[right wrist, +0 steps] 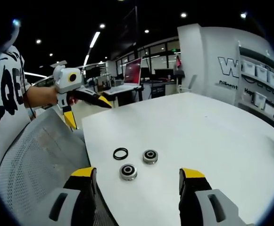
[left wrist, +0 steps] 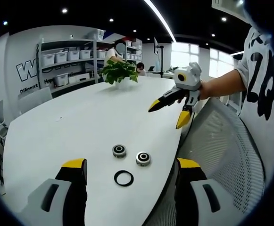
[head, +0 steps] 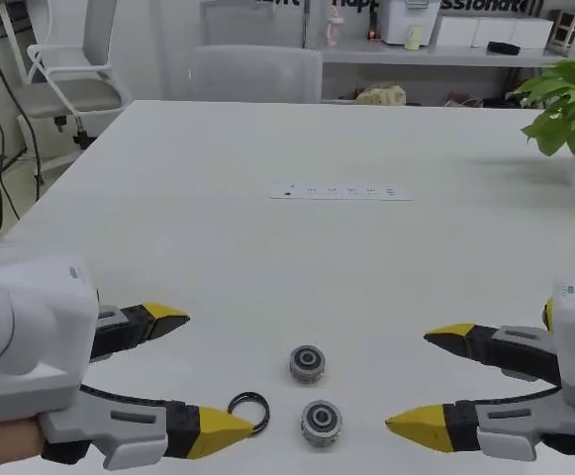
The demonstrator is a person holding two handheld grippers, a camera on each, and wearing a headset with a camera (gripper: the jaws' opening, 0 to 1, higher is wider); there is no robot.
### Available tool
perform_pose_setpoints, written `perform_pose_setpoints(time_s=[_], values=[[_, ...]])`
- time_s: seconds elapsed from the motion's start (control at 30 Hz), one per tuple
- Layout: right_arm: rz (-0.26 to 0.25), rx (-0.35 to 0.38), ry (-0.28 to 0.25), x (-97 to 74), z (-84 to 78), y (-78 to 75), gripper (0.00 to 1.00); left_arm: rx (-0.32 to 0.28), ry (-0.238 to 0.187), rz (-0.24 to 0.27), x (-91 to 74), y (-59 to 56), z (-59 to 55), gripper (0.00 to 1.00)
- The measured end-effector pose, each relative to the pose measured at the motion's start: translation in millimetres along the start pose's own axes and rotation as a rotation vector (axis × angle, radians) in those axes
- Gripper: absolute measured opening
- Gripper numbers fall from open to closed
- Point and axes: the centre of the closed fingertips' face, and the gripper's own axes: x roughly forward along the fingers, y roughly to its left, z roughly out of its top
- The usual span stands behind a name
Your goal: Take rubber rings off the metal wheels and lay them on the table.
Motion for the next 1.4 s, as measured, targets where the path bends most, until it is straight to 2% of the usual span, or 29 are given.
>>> perform_pose_setpoints(time_s=[0.33, 0.6, 0.73, 1.4], values=[[-0.032, -0.018, 0.003, -12.5, -1.4, 6.8, 0.79, -0.006, -0.006, 0.004, 1.4, -7.6, -0.3, 0.74], [-0.035, -0.041, 0.023, -14.0, -9.8, 9.9, 0.8, -0.014, 0.0, 0.005, 4.5, -13.0, -4.3, 0.74], [-0.033, -0.038, 0.035, -13.0, -16.4, 9.5, 0.79, -0.013, 0.006, 0.007, 6.7, -13.6, -6.7, 0.73], [-0.032, -0.033, 0.056, -10.2, -23.8, 9.3, 0.78, -0.041, 0.03, 0.02, 11.1, -11.6, -18.5, 0.7]])
